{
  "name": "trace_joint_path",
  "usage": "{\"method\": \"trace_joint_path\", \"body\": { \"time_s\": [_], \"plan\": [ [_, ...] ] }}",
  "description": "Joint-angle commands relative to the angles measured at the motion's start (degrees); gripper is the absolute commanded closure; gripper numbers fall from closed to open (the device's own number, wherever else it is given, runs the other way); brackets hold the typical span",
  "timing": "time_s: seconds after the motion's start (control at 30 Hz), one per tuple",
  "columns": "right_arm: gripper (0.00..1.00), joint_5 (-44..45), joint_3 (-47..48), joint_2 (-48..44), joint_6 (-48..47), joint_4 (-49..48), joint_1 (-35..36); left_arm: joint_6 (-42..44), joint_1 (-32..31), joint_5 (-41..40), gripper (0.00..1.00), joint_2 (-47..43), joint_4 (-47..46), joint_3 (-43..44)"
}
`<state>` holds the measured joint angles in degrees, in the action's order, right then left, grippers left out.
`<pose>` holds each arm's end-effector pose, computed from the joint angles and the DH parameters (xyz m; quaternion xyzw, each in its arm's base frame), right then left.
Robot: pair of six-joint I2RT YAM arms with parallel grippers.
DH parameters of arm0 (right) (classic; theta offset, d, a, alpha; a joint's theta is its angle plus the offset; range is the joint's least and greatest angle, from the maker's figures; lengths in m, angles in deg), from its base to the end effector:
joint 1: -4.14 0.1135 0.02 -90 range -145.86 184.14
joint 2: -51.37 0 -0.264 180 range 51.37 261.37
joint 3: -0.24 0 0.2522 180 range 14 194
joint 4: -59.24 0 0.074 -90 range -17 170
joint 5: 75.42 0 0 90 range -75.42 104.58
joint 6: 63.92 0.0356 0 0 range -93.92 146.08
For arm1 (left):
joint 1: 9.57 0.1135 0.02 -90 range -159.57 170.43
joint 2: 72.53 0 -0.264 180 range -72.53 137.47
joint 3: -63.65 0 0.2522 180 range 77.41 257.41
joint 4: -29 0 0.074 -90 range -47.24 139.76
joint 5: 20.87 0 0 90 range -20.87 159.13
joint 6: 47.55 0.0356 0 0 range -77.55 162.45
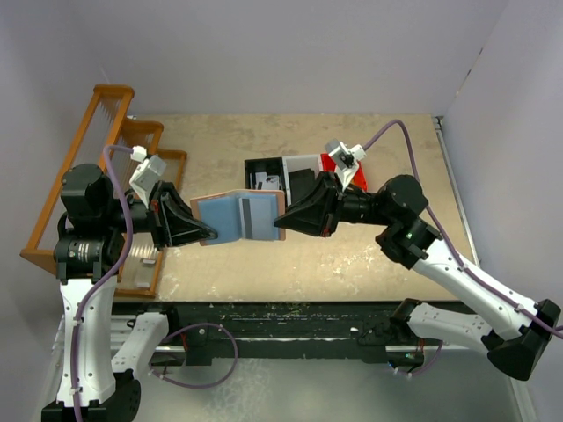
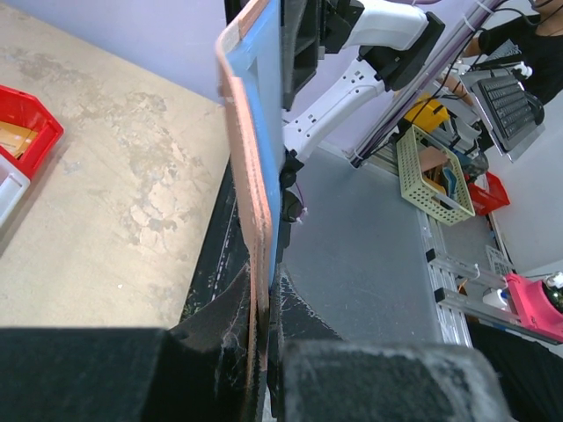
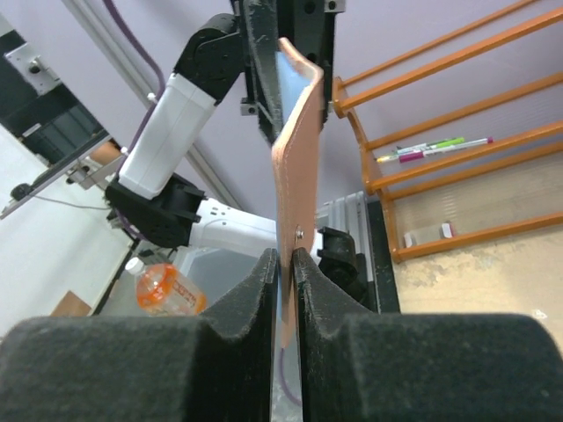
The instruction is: Take the credit cards out of the card holder
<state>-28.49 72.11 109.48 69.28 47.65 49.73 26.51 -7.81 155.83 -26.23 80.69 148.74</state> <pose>0.1337 0.1712 0.4405 -0.3205 0.4908 0.6902 0.4243 0.1094 -0.0322 0.4454 0.3352 0.6277 -0.5887 0.3834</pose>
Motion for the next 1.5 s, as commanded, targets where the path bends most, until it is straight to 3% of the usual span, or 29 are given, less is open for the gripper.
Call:
{"method": "trace_joint_path", "body": {
  "time_s": [0.0, 0.33, 0.57, 0.97, 1.07, 1.3, 1.47],
  "plan": [
    [0.82, 5.59, 2.30, 0.63, -2.59, 2.83, -0.06, -1.39, 0.17, 0.88, 1.00, -0.48, -2.96, 0.56],
    [0.74, 7.28, 2.34, 1.48, -3.40, 2.99, 0.82, -3.47, 0.16, 2.34, 1.00, -1.05, -5.13, 0.65],
    [0.78, -1.48, 2.75, -2.40, -2.48, 1.24, 0.82, -3.12, 0.17, 2.42, 1.00, -1.01, -4.98, 0.21],
    [0.86, 1.66, 4.42, -1.34, -4.35, 4.22, 0.82, -4.17, 0.17, 2.24, 1.00, -1.22, -5.50, 1.08],
    [0.77, 2.96, 5.32, -0.42, -4.92, 5.33, 0.82, -4.28, 0.17, 2.25, 1.00, -1.24, -5.54, 1.35],
    [0.73, 3.82, 5.12, -0.34, -5.47, 6.68, 0.82, -4.09, 0.17, 2.33, 1.00, -1.18, -5.57, 1.21],
    [0.99, 0.40, 3.88, -1.37, -3.88, 4.67, 0.83, -4.15, 0.15, 2.34, 1.00, -0.92, -5.68, 1.31]
  ]
}}
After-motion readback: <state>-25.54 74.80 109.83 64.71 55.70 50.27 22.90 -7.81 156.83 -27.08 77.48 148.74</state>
